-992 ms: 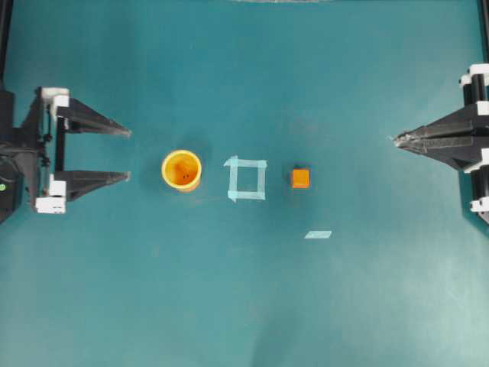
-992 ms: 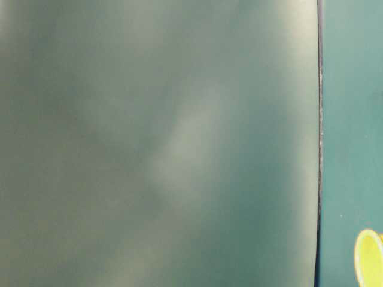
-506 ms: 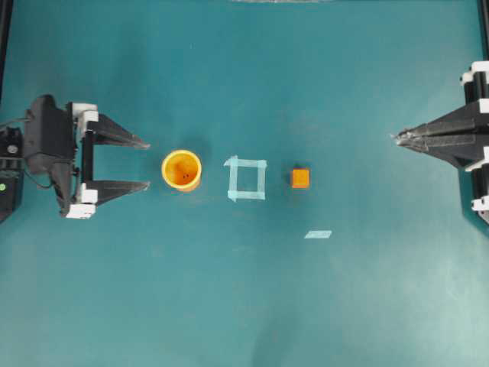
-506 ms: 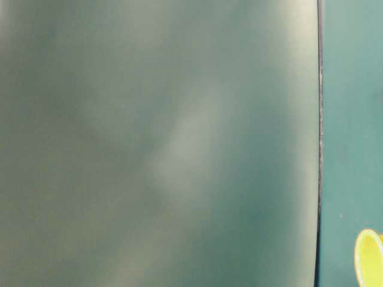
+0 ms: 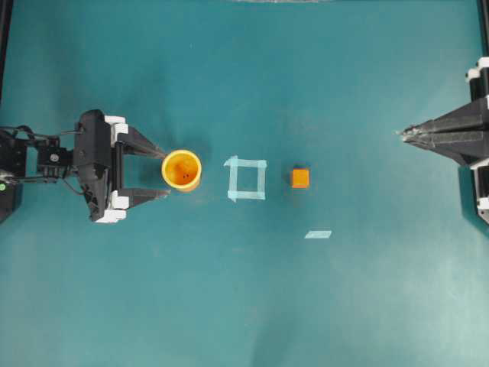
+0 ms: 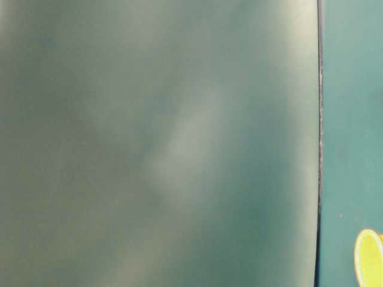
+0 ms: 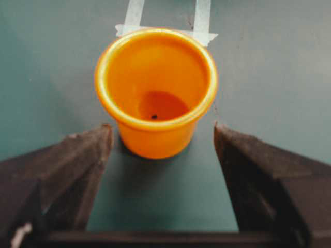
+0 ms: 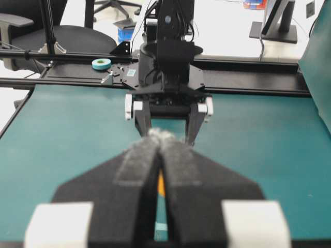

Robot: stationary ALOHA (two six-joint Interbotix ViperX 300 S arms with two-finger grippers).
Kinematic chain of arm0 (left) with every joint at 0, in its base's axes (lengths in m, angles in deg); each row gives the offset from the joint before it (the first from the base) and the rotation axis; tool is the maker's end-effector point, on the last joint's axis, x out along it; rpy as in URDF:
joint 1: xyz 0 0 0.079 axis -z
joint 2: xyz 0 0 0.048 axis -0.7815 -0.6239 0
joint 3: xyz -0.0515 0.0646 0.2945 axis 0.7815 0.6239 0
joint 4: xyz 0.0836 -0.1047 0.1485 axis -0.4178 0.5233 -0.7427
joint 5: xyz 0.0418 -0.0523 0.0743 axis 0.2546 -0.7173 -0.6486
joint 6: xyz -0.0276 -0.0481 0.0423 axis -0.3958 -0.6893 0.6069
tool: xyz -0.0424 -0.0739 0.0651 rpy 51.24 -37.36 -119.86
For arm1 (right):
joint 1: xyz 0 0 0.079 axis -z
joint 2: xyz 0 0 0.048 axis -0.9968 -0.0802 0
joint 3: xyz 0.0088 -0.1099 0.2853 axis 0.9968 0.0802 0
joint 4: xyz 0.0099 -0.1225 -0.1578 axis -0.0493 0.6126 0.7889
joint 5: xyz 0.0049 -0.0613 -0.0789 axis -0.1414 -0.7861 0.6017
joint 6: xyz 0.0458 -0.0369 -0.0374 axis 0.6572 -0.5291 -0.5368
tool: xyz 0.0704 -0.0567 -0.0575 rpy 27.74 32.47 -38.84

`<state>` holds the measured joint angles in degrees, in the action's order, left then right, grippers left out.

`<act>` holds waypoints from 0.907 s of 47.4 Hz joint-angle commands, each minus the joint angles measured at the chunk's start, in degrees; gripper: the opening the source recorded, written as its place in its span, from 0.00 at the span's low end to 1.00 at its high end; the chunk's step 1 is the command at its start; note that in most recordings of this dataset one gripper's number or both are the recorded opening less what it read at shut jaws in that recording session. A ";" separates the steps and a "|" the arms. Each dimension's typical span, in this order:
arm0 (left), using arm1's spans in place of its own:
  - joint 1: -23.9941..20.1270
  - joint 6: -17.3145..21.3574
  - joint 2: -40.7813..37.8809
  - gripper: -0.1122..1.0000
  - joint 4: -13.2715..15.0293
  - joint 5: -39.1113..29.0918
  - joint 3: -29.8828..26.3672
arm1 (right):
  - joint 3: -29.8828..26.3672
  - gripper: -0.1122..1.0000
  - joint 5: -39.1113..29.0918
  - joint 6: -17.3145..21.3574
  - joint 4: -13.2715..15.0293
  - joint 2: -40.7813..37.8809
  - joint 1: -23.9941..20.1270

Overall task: Move the cup backward with left arm.
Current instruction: 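Move the open left gripper right to surround the orange cup, then close the left gripper on the orange cup's side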

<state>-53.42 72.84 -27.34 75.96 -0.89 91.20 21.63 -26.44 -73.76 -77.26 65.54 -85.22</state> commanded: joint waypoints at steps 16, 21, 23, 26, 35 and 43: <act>-1.32 0.00 -6.59 0.79 0.09 5.89 -2.72 | -2.02 0.10 0.18 0.00 0.18 0.09 0.00; -1.58 0.18 -6.94 0.79 0.00 6.24 -3.78 | -2.11 0.10 0.09 0.00 0.18 0.09 0.00; -1.58 0.26 -6.94 0.79 0.00 6.24 -4.13 | -2.11 0.10 0.09 0.00 0.26 0.09 0.09; -1.58 0.26 -7.12 0.79 0.00 6.24 -4.75 | -2.11 0.10 -0.09 0.00 0.18 0.09 0.09; -1.41 0.18 -7.38 0.79 -0.18 6.06 -5.89 | -2.11 0.10 -0.53 0.00 0.18 0.09 0.00; -0.88 0.18 -7.91 0.79 -0.18 5.71 -7.12 | -2.11 0.10 -0.88 0.00 0.26 0.00 0.00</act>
<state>-54.65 73.01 -35.51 75.96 4.74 85.31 21.46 -27.40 -73.76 -77.09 65.71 -85.22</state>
